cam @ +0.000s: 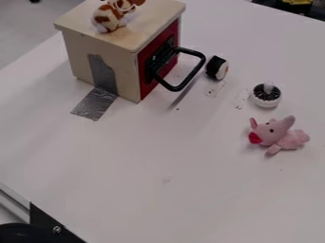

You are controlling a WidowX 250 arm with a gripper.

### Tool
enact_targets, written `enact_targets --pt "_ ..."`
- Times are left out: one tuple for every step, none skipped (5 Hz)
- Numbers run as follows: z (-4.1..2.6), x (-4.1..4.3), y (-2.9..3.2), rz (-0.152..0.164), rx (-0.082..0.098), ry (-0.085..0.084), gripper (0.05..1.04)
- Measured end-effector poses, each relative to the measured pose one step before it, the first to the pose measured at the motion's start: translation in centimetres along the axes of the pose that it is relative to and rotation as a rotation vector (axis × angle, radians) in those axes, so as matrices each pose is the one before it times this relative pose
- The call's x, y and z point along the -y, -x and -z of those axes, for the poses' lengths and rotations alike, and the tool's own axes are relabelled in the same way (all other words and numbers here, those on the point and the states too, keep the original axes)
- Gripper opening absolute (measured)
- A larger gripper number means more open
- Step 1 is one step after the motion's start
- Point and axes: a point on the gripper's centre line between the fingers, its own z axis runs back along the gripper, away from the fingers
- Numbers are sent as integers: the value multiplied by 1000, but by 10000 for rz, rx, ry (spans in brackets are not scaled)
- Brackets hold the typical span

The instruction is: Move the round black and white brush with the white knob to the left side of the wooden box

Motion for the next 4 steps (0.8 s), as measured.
enact_targets --pt "1060 90 88 -67 -307 177 1000" --pt "1996 3691 -2415 520 -777 -157 999" --pt "1262 4920 -3534 1057 209 -193 1000" --pt "1253 2752 -3327 559 259 -94 1000"
